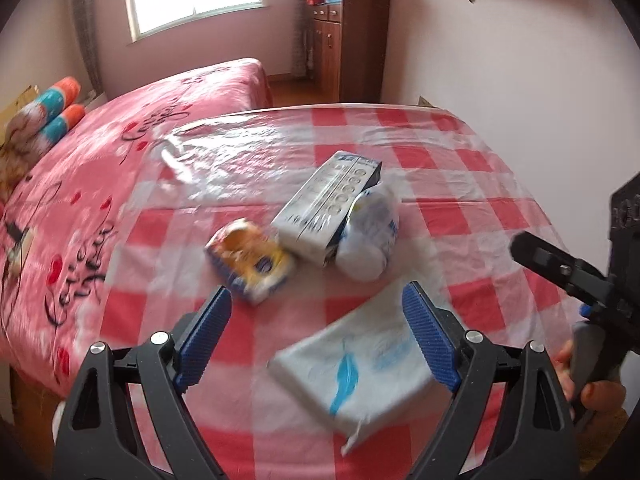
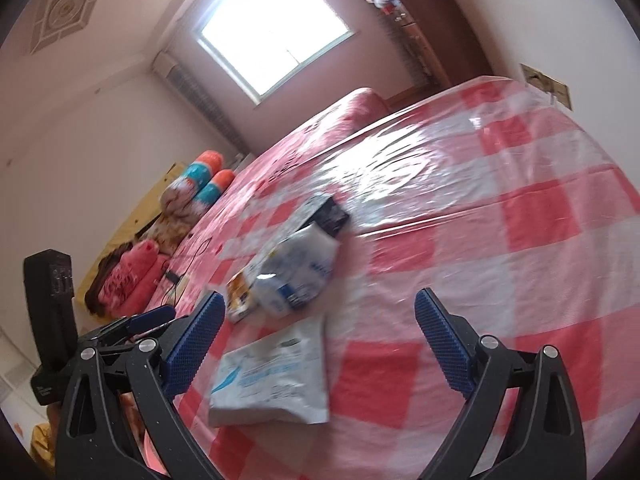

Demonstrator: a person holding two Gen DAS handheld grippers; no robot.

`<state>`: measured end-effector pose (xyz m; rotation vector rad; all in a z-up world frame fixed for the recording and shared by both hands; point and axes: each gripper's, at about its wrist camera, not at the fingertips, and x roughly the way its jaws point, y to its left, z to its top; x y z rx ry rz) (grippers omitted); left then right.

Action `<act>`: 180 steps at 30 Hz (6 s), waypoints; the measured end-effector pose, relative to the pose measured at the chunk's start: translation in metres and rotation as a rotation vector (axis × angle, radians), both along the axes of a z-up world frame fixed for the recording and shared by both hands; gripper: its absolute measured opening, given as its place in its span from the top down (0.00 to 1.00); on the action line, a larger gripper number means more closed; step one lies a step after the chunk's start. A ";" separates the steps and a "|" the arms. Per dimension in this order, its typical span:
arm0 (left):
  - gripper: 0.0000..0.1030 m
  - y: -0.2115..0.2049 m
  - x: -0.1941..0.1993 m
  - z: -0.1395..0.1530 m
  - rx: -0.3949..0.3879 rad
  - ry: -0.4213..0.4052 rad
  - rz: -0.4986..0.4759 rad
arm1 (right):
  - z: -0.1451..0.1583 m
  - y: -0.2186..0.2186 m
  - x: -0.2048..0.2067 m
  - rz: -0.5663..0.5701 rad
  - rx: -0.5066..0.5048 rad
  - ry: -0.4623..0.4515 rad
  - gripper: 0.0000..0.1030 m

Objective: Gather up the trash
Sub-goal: 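Grasp the white milk carton with the left tool while the right tool reaches for the MAGICDAY bottle, then close the right tool on the MAGICDAY yogurt bottle while the left tool lifts the carton, then carry the carton and yogurt bottle over the orange bucket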

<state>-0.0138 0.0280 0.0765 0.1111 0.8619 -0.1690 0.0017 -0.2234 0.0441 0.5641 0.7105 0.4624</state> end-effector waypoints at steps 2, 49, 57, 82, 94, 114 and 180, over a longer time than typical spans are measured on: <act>0.15 -0.004 0.015 -0.002 0.011 -0.002 0.000 | -0.002 -0.010 0.004 -0.016 0.017 0.014 0.08; 0.59 -0.055 0.085 -0.051 0.012 0.114 -0.112 | -0.014 -0.013 0.020 0.037 0.007 0.062 0.08; 0.59 -0.064 0.060 -0.057 -0.125 0.203 -0.150 | -0.017 -0.018 0.022 0.013 -0.010 0.079 0.08; 0.62 0.011 -0.006 -0.030 -0.277 0.128 0.023 | -0.024 0.039 0.014 0.150 -0.436 0.075 0.08; 0.61 0.024 -0.020 -0.042 -0.300 0.163 0.021 | -0.026 0.062 0.007 0.244 -0.554 0.050 0.05; 0.62 0.025 -0.026 -0.038 -0.272 0.118 0.023 | -0.026 0.077 0.003 0.253 -0.651 0.030 0.05; 0.63 0.304 -0.217 -0.055 -0.420 0.030 0.512 | 0.038 0.351 -0.111 0.832 -0.362 -0.037 0.05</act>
